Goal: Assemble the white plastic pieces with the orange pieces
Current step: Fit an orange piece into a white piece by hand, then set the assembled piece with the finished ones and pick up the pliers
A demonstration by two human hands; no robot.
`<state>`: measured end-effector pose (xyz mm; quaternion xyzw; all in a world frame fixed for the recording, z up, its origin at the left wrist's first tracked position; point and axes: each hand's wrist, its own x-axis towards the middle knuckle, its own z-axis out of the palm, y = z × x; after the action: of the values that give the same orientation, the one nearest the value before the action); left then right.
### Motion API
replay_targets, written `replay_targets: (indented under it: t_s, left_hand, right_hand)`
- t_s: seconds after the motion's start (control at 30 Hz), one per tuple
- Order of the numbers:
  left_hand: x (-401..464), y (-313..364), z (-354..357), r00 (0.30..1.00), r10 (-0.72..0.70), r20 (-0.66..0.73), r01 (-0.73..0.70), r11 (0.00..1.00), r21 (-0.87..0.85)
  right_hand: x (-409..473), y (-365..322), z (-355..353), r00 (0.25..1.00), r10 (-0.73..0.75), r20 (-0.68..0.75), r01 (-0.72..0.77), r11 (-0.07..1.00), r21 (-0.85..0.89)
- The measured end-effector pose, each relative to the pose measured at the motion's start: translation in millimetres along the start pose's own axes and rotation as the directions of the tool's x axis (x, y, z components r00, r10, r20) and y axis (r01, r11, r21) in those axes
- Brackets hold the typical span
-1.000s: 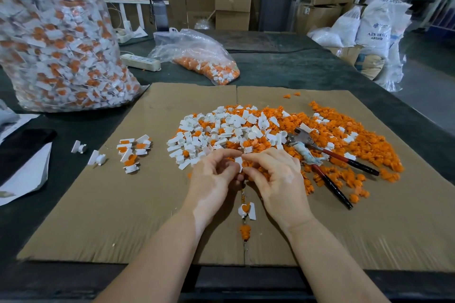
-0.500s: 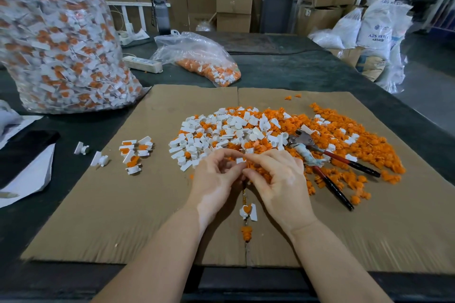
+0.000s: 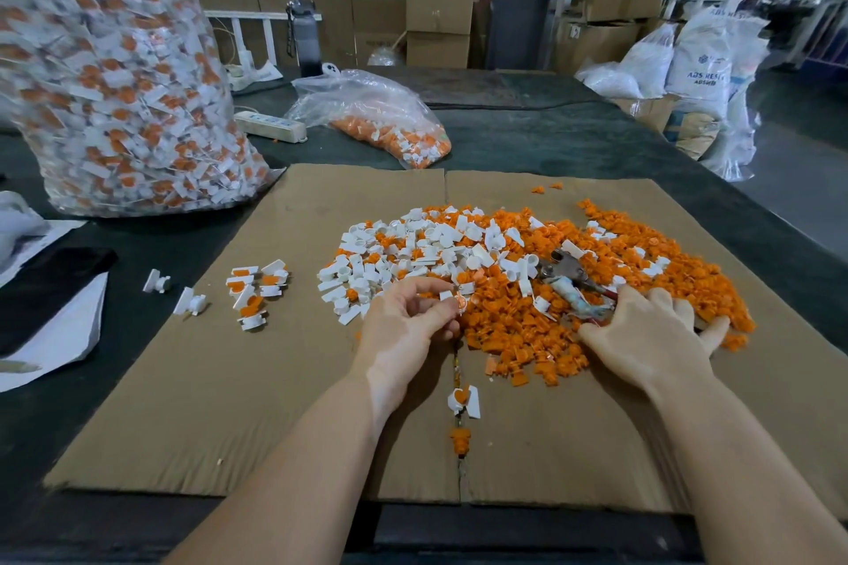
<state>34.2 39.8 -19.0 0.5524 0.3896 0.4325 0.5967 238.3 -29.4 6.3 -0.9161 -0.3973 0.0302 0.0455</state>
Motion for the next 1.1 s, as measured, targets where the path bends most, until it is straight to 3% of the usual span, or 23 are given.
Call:
replay_targets:
  t_s: [0.23, 0.3, 0.43, 0.6, 0.9, 1.1]
  left_hand:
    - [1.5, 0.8, 0.3, 0.999, -0.024, -0.031, 0.022, 0.998, -0.05]
    - [1.7, 2.6, 0.4, 0.999, -0.041, -0.027, 0.038, 0.994, -0.104]
    - [2.3, 7.6, -0.4, 0.995, -0.102, -0.019, 0.094, 0.963, -0.252]
    - [2.6, 10.9, 1.0, 0.991, -0.121, -0.057, 0.1, 0.956, -0.277]
    - [3.4, 15.9, 4.7, 0.974, -0.177, -0.144, 0.13, 0.949, -0.288]
    - [3.3, 16.3, 5.3, 0.97, -0.18, -0.162, 0.128, 0.949, -0.287]
  right_hand:
    - [-17.2, -5.5, -9.0, 0.963, -0.152, -0.223, 0.151, 0.988, -0.024]
    - [-26.3, -12.4, -15.4, 0.944, -0.234, -0.234, 0.253, 0.966, 0.056]
    - [-45.5, -30.6, -28.1, 0.898, -0.437, -0.038, 0.423, 0.84, 0.339]
    - [-55.5, -41.8, -29.6, 0.827, -0.542, 0.153, 0.432, 0.784, 0.445]
    - [-57.4, -42.3, -39.9, 0.792, -0.558, 0.249, 0.361, 0.756, 0.546]
    - [-55.0, -45.1, -37.2, 0.771, -0.572, 0.28, 0.39, 0.772, 0.502]
